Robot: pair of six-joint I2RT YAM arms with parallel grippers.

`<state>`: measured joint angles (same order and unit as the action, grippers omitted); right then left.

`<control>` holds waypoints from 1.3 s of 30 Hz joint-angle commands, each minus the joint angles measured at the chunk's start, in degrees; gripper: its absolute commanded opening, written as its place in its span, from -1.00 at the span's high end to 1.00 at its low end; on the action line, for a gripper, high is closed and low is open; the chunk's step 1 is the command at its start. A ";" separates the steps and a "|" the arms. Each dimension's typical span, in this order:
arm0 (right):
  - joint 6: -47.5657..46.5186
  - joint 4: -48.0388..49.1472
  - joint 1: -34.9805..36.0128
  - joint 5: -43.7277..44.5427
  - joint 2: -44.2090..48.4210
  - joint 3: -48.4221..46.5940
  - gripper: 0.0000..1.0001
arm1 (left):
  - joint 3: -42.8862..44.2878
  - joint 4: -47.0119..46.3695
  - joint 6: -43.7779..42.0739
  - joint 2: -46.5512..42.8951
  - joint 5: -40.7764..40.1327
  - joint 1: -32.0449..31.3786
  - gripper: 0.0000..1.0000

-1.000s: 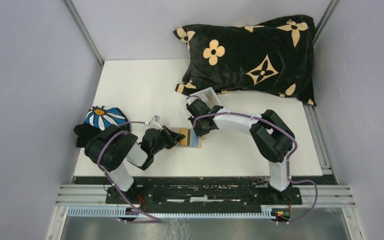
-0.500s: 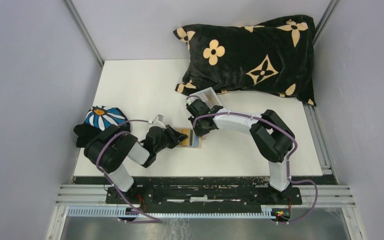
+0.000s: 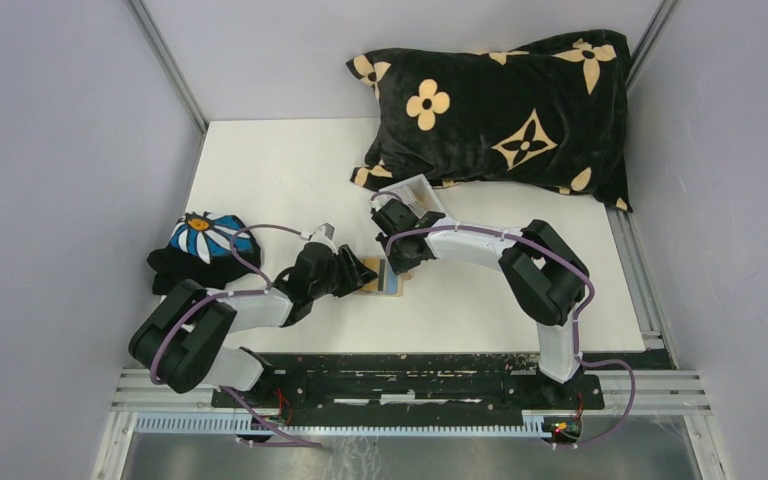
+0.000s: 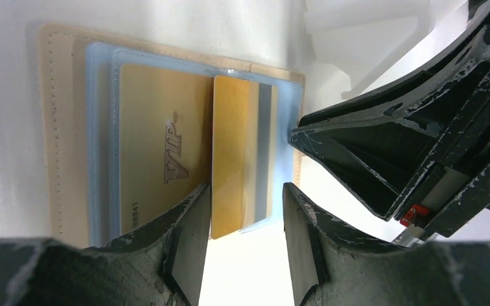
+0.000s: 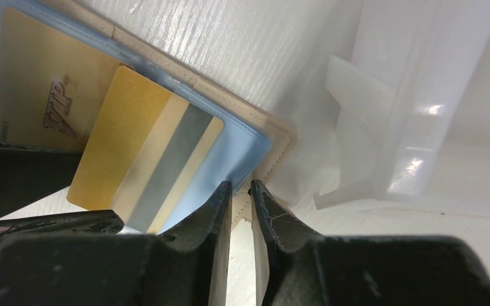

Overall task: Put the credit cards into the card holder
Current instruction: Insert the credit card into the card holder.

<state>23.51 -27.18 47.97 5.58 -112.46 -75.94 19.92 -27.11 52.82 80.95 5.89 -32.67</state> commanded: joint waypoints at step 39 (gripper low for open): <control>-1.41 -0.90 0.29 3.24 0.56 5.21 0.98 | 15.37 25.59 -21.62 -6.90 -12.38 0.28 0.69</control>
<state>22.65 -24.23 48.38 6.26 -111.04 -73.45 31.73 -1.61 35.88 74.30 -7.07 -32.60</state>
